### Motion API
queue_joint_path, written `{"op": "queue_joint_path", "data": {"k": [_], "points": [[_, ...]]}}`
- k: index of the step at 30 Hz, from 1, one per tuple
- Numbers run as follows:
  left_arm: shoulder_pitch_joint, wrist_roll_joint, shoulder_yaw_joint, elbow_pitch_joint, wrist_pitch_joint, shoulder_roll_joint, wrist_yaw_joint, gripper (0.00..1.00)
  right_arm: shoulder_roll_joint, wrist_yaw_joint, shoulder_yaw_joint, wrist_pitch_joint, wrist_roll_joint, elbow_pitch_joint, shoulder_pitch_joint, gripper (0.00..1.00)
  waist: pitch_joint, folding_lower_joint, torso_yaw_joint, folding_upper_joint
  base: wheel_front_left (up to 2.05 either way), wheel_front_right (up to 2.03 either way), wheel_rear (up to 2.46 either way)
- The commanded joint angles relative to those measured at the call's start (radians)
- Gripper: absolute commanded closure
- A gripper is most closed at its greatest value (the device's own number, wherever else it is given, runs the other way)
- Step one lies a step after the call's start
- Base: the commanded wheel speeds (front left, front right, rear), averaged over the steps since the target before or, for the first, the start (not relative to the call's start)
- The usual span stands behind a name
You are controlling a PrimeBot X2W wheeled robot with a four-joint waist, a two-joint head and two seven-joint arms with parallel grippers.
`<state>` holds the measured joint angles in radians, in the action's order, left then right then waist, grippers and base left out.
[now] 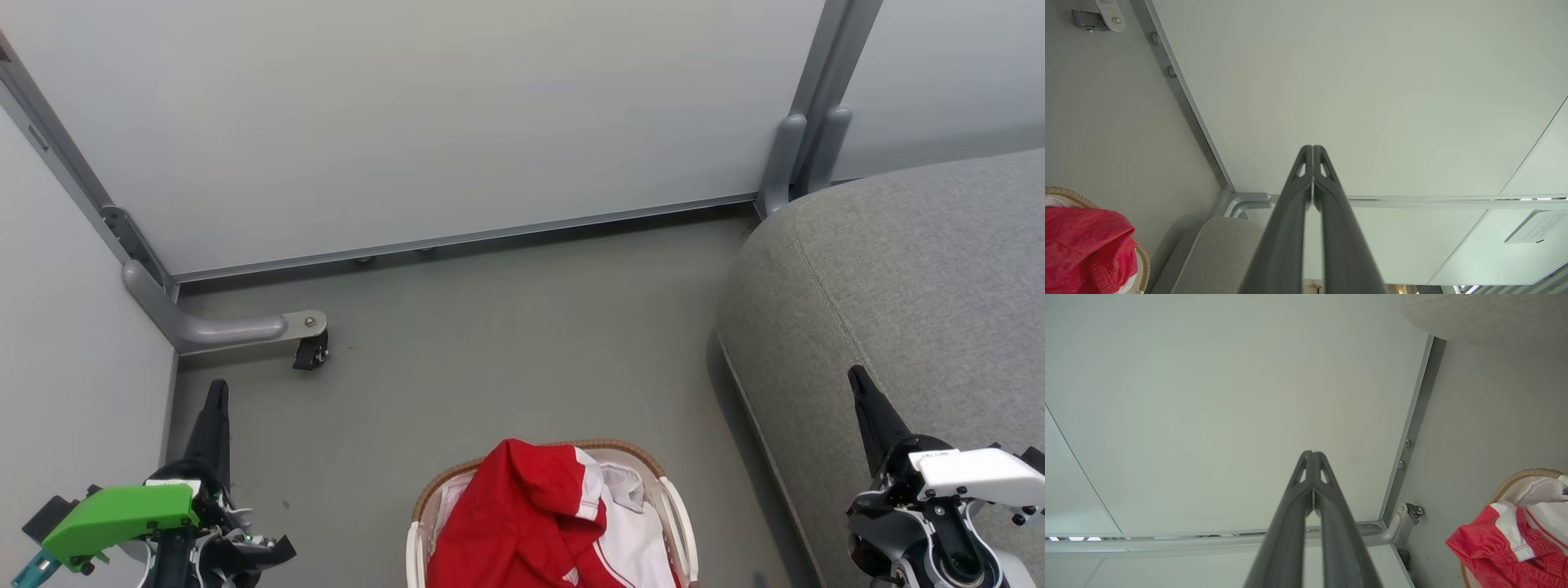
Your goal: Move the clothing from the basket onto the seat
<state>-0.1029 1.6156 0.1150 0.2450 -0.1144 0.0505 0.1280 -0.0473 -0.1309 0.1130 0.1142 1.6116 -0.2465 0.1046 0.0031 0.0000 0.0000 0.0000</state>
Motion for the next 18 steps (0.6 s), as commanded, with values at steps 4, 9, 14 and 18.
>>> {"op": "queue_joint_path", "data": {"k": [4,9,14,18], "points": [[-0.012,-0.006,0.001,0.0,-0.002,0.0,0.007,1.0,-0.006,0.0,0.002,0.003,0.003,0.004,0.008,1.0,0.0,0.0,0.0,0.0,0.0,0.0,0.0],[-0.012,-0.006,0.001,0.0,-0.002,0.0,0.007,1.0,-0.006,0.0,0.002,0.003,0.003,0.004,0.008,1.0,0.0,0.0,0.0,0.0,0.0,0.0,0.0],[0.009,0.0,-0.002,0.021,0.001,-0.004,-0.002,0.0,0.006,0.0,-0.002,0.0,0.0,-0.017,-0.013,0.0,0.0,0.0,0.0,0.0,0.0,0.0,0.0],[0.027,-0.005,-0.014,0.034,0.012,-0.008,-0.002,0.0,0.012,0.001,-0.011,-0.011,-0.008,-0.035,-0.03,0.0,0.0,0.0,0.0,0.0,0.0,0.0,0.0]]}}
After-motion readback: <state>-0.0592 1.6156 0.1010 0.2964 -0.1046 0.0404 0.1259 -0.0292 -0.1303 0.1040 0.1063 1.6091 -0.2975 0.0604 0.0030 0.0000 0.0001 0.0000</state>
